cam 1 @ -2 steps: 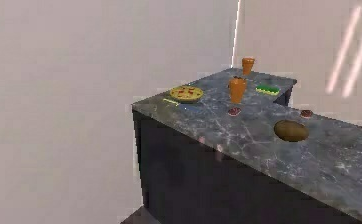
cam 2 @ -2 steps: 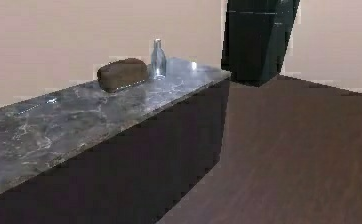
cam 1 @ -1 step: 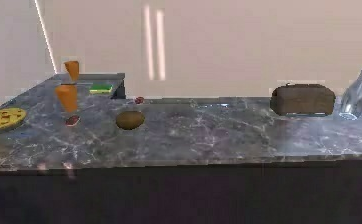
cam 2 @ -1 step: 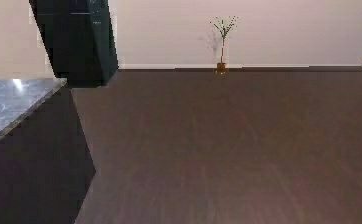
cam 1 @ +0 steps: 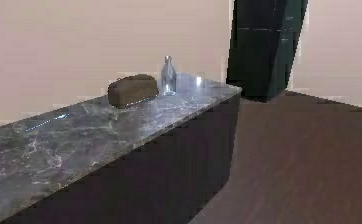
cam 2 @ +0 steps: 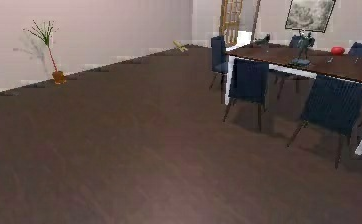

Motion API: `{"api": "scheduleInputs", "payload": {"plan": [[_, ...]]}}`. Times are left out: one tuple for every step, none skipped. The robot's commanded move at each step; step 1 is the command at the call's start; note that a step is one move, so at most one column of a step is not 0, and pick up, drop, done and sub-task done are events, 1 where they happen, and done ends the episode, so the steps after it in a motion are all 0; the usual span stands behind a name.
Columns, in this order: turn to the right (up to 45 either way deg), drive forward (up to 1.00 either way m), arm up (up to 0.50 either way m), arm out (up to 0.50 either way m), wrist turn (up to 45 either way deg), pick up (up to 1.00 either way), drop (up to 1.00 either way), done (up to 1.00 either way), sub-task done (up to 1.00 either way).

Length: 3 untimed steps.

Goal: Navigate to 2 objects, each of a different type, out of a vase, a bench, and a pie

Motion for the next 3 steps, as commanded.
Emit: {"api": "scheduleInputs", "payload": {"plan": [[45.0,0.00,0.00,0.00,0.0,0.00,0.00,0.00,0.00],[42.0,0.00,0.00,0.00,0.0,0.00,0.00,0.00,0.00],[0.0,1.00,0.00,0.00,0.0,0.00,0.00,0.00,0.00]]}}
